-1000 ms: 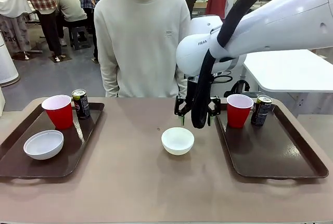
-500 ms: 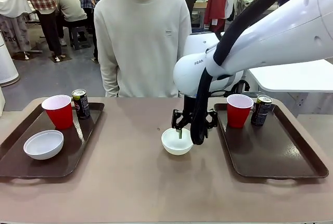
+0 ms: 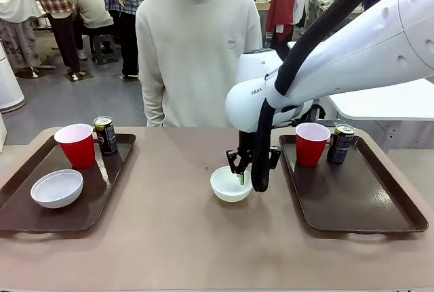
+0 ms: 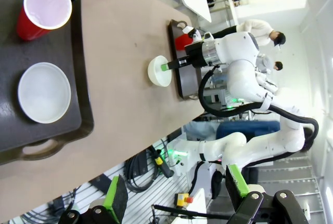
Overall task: Prepare tableware on both trays.
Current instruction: Pick up a Picnic Bowl from the table and place it on a Handle tray.
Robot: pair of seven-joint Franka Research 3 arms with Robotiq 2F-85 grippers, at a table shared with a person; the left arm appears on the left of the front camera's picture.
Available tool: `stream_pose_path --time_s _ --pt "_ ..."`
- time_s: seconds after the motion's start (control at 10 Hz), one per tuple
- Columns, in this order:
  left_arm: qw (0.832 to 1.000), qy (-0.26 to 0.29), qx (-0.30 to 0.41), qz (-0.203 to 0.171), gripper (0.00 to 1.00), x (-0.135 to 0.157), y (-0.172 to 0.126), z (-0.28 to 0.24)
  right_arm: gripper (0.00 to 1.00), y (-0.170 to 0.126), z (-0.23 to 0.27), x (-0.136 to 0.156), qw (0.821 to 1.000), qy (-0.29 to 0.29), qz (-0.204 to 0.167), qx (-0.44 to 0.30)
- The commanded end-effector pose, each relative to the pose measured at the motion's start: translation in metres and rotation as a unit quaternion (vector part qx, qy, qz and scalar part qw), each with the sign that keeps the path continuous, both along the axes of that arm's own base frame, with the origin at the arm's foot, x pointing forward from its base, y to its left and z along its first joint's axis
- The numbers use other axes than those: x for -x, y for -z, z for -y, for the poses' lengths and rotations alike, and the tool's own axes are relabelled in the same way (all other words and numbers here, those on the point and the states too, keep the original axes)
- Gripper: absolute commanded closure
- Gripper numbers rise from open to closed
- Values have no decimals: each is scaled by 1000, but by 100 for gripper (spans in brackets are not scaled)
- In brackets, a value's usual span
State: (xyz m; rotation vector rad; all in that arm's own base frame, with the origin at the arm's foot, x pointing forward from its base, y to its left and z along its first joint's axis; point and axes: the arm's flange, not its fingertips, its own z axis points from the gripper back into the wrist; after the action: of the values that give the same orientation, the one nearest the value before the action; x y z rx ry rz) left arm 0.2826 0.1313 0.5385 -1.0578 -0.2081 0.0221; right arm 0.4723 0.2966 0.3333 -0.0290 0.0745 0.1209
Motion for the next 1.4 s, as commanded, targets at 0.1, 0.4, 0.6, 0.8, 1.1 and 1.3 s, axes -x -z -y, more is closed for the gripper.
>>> stream_pose_path --time_s 0.1,0.4,0.6,0.8,1.1,1.3 --pt "1000 4 7 13 0 2 2 1 96 -2 1 -2 1000 -1 1 9" --pt "1000 4 7 13 0 2 2 1 100 -4 0 -1 1000 -7 3 12" --pt "1000 4 7 13 0 2 2 1 98 -19 1 15 999 4 23 37" --pt "1000 4 7 13 0 2 2 1 98 -57 8 71 995 -23 69 70" --pt "1000 4 7 13 0 2 2 1 98 -84 64 120 994 -20 87 61" --pt "1000 4 7 13 0 2 2 1 98 -83 131 136 995 5 94 13"
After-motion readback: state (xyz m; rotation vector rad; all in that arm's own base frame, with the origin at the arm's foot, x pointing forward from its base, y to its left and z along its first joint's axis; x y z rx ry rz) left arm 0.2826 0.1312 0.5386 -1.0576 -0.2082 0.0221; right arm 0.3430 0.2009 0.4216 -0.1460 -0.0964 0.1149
